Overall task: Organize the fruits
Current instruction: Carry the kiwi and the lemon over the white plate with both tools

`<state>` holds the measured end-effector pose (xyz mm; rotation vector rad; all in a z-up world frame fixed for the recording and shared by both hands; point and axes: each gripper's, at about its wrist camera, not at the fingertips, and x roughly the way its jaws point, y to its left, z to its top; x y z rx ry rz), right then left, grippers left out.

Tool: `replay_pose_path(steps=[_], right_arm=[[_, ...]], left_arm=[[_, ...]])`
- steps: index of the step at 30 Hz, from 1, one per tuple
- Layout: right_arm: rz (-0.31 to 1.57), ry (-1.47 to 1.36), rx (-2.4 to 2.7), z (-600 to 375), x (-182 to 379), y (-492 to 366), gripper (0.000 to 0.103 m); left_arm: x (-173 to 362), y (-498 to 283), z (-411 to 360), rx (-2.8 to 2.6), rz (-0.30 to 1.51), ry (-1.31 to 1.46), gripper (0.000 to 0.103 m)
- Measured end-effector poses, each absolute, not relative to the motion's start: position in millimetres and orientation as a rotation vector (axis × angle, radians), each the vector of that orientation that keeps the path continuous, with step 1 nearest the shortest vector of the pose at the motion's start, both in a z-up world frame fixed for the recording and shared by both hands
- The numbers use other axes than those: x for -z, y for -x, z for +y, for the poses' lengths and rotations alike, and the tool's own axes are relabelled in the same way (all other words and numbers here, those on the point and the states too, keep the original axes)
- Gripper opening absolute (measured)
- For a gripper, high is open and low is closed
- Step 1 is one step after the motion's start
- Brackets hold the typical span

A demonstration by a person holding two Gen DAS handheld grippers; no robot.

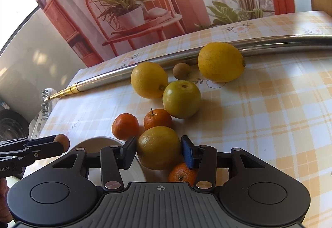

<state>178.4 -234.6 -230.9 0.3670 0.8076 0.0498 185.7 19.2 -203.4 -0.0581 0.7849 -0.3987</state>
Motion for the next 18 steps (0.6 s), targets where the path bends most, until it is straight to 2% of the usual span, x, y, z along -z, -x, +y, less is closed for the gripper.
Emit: replay_pose_path(steps=[18], right_arm=[[0.764, -0.237, 0.042, -240, 217, -159, 0.043]], left_arm=[[208, -178, 20, 0.385, 0.811, 0.042, 0.030]])
